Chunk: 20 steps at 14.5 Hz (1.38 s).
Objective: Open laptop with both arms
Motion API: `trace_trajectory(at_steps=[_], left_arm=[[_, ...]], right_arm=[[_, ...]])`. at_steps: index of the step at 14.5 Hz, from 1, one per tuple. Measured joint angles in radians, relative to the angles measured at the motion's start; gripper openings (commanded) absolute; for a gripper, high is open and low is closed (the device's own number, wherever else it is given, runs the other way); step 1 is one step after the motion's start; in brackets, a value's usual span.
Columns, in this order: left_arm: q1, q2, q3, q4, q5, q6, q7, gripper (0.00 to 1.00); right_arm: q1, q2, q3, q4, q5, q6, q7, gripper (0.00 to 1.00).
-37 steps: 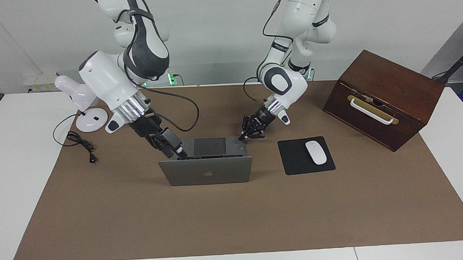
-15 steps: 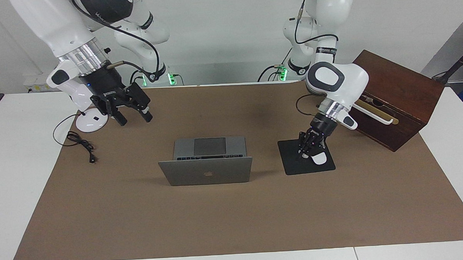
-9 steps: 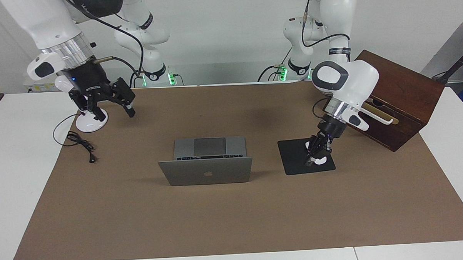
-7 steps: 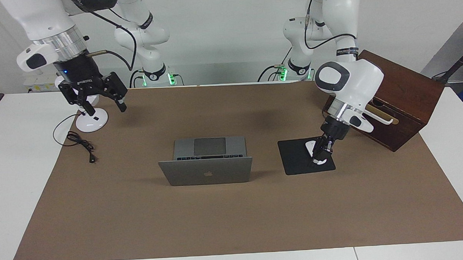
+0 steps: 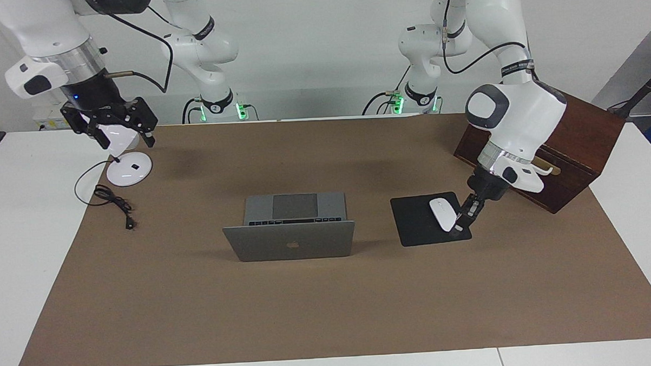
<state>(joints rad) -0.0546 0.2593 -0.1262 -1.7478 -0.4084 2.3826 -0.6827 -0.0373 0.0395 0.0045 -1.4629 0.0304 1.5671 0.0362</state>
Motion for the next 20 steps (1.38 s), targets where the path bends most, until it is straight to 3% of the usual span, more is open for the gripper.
trace_trajectory(at_steps=[6,11,14,15,16,18,19,20], left_arm=[[0.051,-0.017,0.006,0.076,0.307,-0.302,0.005,0.0],[0.077,-0.128,0.025,0.091,0.345,-0.61,0.119,0.0],[0.079,-0.203,0.027,0.07,0.346,-0.721,0.139,0.0],[0.085,-0.224,0.027,0.062,0.346,-0.739,0.139,0.25],[0.092,-0.241,0.027,0.055,0.346,-0.745,0.141,0.43],[0.109,-0.258,0.027,0.046,0.346,-0.738,0.146,0.45],[0.117,-0.259,0.027,0.043,0.346,-0.736,0.146,0.51],[0.121,-0.259,0.027,0.038,0.346,-0.733,0.147,0.64]], right_arm=[[-0.049,-0.068,0.043,-0.125,-0.01,0.026,0.0,1.0],[-0.059,-0.077,0.046,-0.137,-0.01,0.025,0.0,1.0],[-0.061,-0.082,0.046,-0.137,-0.01,0.017,0.0,1.0],[-0.061,-0.082,0.046,-0.137,-0.01,0.014,0.0,1.0],[-0.061,-0.083,0.046,-0.137,-0.01,0.008,0.0,1.0],[-0.062,-0.083,0.046,-0.138,-0.01,-0.008,0.0,1.0],[-0.062,-0.083,0.046,-0.138,-0.01,-0.018,0.0,1.0],[-0.062,-0.083,0.046,-0.138,-0.01,-0.024,0.0,1.0]])
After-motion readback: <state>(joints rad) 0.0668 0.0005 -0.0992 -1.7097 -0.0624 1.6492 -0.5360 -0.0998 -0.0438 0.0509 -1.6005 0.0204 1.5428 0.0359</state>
